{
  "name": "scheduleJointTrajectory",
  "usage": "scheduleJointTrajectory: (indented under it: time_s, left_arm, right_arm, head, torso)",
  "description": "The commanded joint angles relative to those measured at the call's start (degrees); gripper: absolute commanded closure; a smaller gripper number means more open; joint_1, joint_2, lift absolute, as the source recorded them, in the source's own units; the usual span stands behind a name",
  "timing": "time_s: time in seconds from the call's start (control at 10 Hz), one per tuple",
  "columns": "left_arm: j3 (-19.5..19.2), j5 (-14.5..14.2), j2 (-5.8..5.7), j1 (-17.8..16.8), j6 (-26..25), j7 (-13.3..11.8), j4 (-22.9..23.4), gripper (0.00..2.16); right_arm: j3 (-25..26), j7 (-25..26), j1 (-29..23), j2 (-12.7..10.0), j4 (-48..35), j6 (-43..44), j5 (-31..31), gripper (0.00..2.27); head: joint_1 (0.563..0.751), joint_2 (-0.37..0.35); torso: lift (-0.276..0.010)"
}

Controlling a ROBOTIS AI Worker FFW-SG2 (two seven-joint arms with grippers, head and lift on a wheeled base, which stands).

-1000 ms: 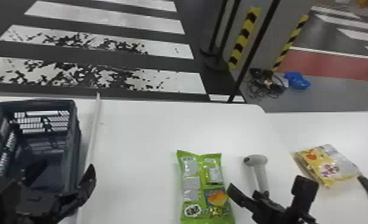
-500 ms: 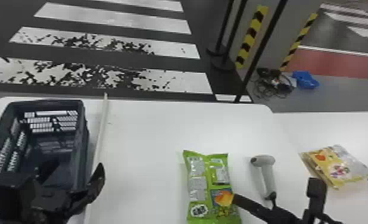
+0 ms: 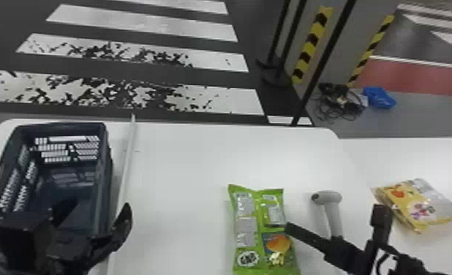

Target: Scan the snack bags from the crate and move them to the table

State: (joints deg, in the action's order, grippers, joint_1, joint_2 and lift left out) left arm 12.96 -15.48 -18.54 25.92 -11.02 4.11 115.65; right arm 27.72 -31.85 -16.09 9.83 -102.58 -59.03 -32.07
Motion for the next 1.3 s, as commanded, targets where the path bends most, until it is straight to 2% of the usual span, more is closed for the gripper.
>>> scheduleJointTrajectory:
  time_s: [0.0, 0.5, 0.6, 0.7, 0.8, 0.9, 1.2]
  left_arm:
    - [-0.04, 0.01, 0.0, -0.17, -0.02, -0.07, -0.51, 0.03]
    - [0.22, -0.16, 0.09, -1.22, -0.19, -0.07, -1.21, 0.03]
    - [0.22, -0.25, 0.09, -1.22, -0.19, 0.02, -1.21, 0.03]
    - [0.22, -0.34, 0.09, -1.22, -0.19, 0.02, -1.21, 0.03]
    - [0.31, -0.34, 0.09, -1.31, -0.19, 0.02, -1.21, 0.03]
    - [0.31, -0.34, 0.17, -1.31, -0.02, 0.02, -1.48, 0.03]
    - [0.75, -0.25, 0.35, -1.4, -0.19, 0.11, -2.18, 0.03]
  right_arm:
    - [-1.0, -0.67, 0.62, 0.45, 2.12, 1.58, 0.34, 0.07]
    - [-3.9, -1.64, 0.62, 0.81, 2.3, 0.71, 1.22, 0.12]
    - [-4.34, -1.64, 0.97, 1.16, 2.47, -1.4, 2.45, 0.6]
    - [-4.52, -1.64, 1.94, 1.77, 3.18, -4.57, 3.5, 1.41]
    - [-4.52, -1.55, 2.47, 2.3, 3.62, -5.97, 4.21, 2.11]
    - [-4.6, -1.9, 2.47, 2.56, 3.71, -5.1, 4.65, 2.24]
    - [-4.69, -2.17, 2.82, 4.58, 2.39, -5.27, 4.38, 2.24]
  head:
    - [0.695, -0.223]
    - [0.695, -0.198]
    - [0.695, -0.193]
    - [0.695, -0.188]
    - [0.695, -0.186]
    - [0.695, -0.191]
    - [0.695, -0.205]
  torso:
    - [-0.095]
    - [-0.095]
    - [-0.095]
    - [-0.095]
    - [-0.095]
    - [-0.095]
    - [-0.095]
